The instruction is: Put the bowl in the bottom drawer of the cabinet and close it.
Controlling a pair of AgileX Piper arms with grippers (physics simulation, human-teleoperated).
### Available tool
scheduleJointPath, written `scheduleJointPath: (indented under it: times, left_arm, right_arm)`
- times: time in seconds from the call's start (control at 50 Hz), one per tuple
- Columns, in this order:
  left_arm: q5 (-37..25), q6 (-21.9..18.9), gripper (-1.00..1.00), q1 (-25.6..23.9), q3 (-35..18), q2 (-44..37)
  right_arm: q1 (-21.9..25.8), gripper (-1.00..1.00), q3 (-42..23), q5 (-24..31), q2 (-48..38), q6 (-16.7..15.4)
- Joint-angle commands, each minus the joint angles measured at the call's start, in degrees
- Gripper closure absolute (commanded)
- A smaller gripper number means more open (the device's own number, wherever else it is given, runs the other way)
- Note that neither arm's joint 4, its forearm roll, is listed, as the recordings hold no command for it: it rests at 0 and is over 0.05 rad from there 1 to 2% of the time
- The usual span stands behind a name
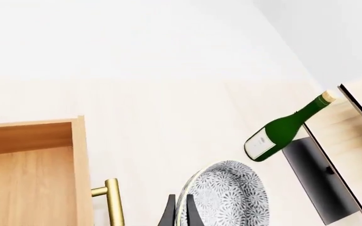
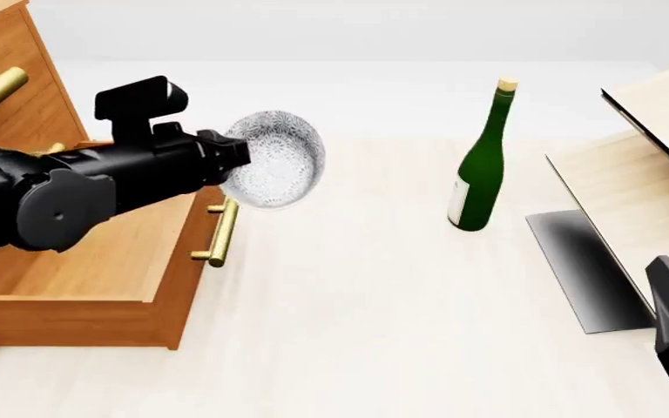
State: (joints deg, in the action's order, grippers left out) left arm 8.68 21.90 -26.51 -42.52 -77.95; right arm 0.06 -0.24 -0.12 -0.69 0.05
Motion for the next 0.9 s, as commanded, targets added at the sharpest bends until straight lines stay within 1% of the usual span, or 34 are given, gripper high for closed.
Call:
scheduleJointPath:
  times: [0.02,0.14,0.6,0.9]
  left_arm:
    - [-1.3,-1.3,1.00,2.5,1.5,4.4]
    - [-2.1,-2.0,1.00,4.3,2.7,6.8]
    - [-3.8,-3.4,1.00,9.1,5.5,12.0]
    - [-4.4,-4.1,1.00,13.7,7.5,14.9]
  right_arm:
    - [0.0,-1.00,0.0,0.0,0.0,0.0]
    - [0.0,-1.00,0.0,0.0,0.0,0.0]
    - [0.0,-1.00,0.0,0.0,0.0,0.0]
    - [0.0,-1.00,0.0,0.0,0.0,0.0]
